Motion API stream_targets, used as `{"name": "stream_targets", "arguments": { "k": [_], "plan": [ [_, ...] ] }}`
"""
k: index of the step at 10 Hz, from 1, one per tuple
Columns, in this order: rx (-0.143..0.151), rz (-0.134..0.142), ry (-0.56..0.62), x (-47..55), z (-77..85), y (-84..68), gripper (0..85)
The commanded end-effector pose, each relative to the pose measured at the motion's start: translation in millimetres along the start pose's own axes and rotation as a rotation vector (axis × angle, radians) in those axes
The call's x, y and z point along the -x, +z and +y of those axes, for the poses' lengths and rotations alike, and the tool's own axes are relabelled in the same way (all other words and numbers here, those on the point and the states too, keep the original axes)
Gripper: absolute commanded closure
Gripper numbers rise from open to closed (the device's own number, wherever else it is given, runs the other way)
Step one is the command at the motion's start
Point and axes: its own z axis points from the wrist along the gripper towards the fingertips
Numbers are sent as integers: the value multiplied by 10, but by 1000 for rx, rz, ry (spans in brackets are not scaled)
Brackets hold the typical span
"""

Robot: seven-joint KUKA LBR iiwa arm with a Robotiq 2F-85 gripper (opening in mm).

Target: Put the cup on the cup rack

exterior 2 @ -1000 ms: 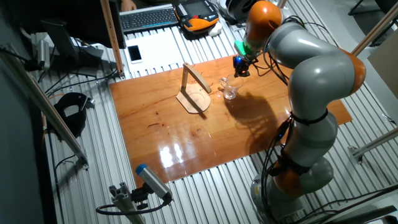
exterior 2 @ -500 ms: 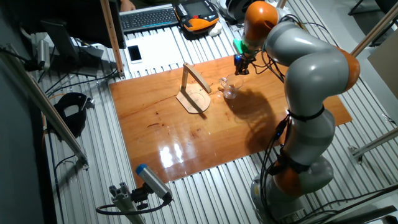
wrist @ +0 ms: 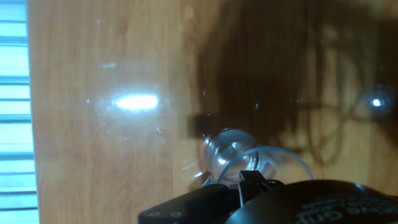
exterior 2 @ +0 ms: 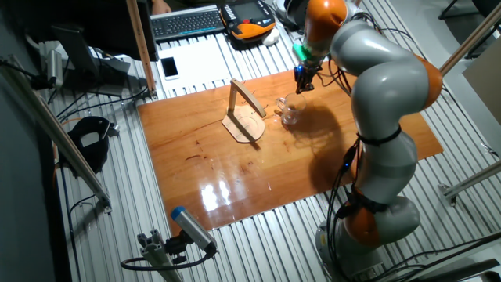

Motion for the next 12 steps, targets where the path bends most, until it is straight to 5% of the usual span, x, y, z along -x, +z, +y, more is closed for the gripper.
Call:
{"name": "stream_targets", "arguments": {
  "k": [1, 5, 12],
  "plan": [
    [-4, -6, 7, -11, 15, -5, 850],
    [-69, 74, 56, 7, -14, -30, 850],
    [-77, 75, 80, -6, 40, -3, 850]
  ]
}}
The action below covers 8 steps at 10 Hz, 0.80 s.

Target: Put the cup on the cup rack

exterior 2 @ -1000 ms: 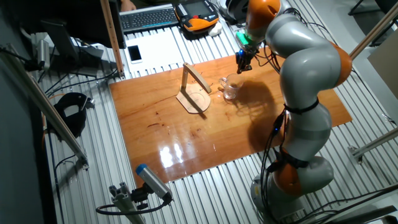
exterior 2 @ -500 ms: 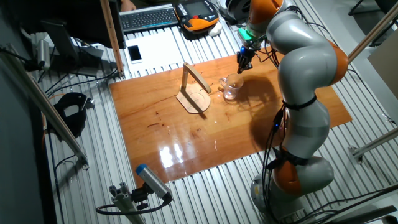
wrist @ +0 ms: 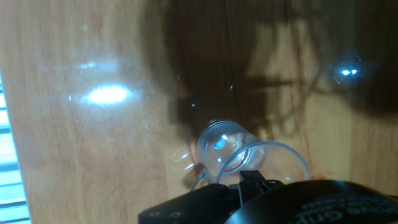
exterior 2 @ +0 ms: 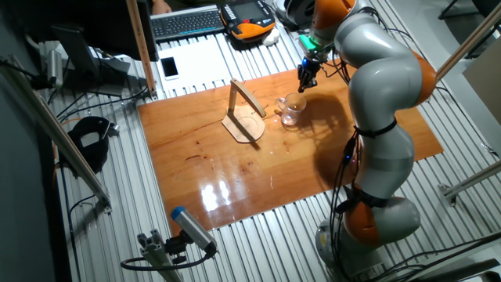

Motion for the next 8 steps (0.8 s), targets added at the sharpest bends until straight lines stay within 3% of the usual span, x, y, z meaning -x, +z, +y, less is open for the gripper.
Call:
{"name": "stream_targets", "arguments": {
  "k": [1, 8],
  "plan": [
    [0, 0, 6, 0, 23, 19, 850],
    [18, 5, 22, 10, 143, 119, 850]
  ]
}}
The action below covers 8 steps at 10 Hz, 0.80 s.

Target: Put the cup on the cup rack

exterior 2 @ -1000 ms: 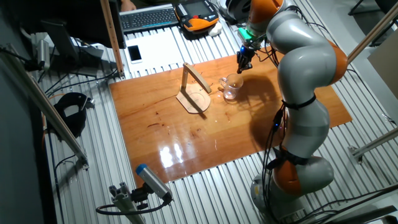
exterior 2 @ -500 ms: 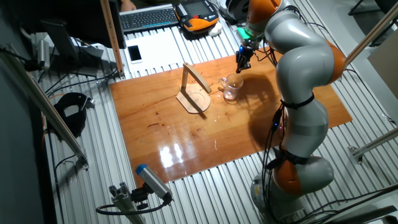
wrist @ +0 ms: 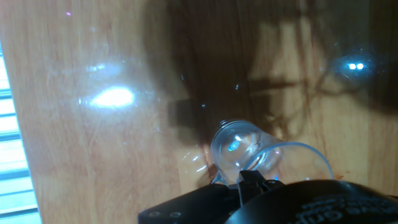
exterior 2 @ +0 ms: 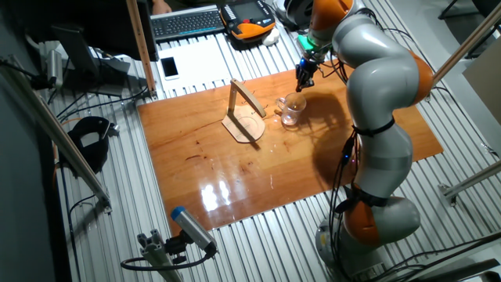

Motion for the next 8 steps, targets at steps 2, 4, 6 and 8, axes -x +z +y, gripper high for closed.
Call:
{"name": "stream_targets", "arguments": {
  "k": [2, 4, 6, 8],
  "plan": [
    [17, 6, 3, 2, -1, 0, 850],
    [50, 11, -7, 6, -5, 2, 850],
    [63, 6, 11, 6, -3, 7, 850],
    [69, -2, 28, 17, -7, 12, 680]
  ]
}}
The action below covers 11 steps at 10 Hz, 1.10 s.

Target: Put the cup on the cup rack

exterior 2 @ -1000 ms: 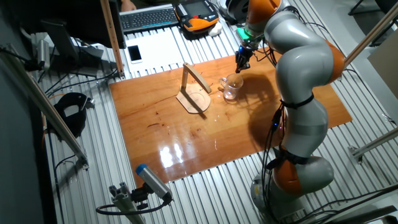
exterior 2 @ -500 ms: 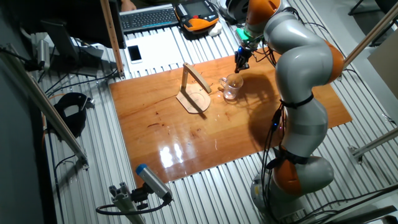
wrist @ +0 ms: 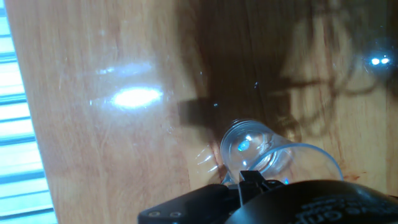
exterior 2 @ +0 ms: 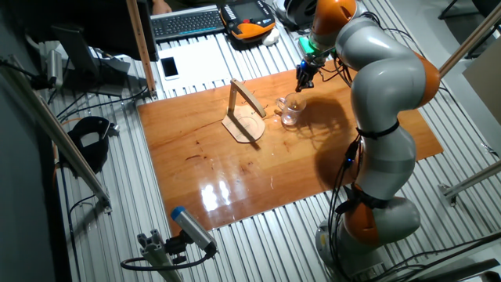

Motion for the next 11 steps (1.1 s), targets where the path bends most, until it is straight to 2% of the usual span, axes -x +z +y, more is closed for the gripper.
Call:
{"name": "stream_targets", "arguments": {
  "k": [1, 4, 6, 9, 11],
  "plan": [
    [-1, -5, 7, 17, -3, 10, 680],
    [0, -10, 23, 46, -15, 24, 680],
    [-1, -35, 76, 35, -11, 32, 680],
    [34, -5, 142, 55, -19, 32, 680],
    [48, -5, 163, 66, -24, 35, 680]
  ]
}}
